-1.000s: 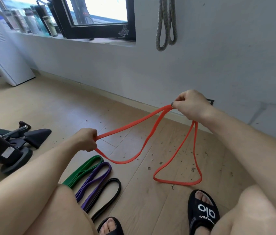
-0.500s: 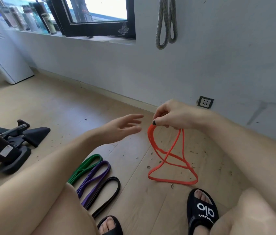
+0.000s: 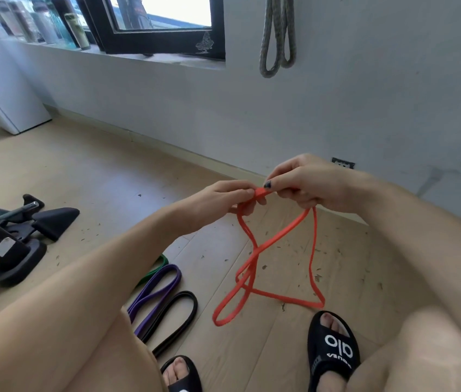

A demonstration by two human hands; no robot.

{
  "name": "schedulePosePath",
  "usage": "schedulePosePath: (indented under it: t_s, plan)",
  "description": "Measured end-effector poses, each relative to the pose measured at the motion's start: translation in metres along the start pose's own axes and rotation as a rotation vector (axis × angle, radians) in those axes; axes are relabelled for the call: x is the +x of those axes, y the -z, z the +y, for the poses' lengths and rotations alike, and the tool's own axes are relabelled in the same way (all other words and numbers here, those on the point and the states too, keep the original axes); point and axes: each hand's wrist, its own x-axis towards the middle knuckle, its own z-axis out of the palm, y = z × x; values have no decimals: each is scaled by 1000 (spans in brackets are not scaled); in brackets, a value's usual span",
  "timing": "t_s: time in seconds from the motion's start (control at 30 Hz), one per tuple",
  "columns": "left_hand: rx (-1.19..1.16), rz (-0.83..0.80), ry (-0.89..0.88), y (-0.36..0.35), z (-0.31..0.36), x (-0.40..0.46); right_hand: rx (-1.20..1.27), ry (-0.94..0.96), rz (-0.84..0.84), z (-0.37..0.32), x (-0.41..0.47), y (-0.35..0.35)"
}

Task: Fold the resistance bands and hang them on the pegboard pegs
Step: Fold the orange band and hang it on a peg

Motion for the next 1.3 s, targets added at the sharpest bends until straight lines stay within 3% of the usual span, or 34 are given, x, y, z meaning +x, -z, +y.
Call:
schedulePosePath:
  t_s: [0.37,0.9,1.07,1.2,1.3]
  plan:
    - [176,12,41,12,-4,-3,0,-81,-49,-4,-3,2]
    - [163,11,119,32,-10,-11,-125,-118,50,23,-11,39]
    - [54,2,70,20,2,-21,-256,-177,-73,23,-5,18]
    - [13,-18,12,6,13,-17,-191,-21,-293,7,8,-19]
    - [-7,-27,12,7,13,-16,-140,65,-236,-2,14,-31]
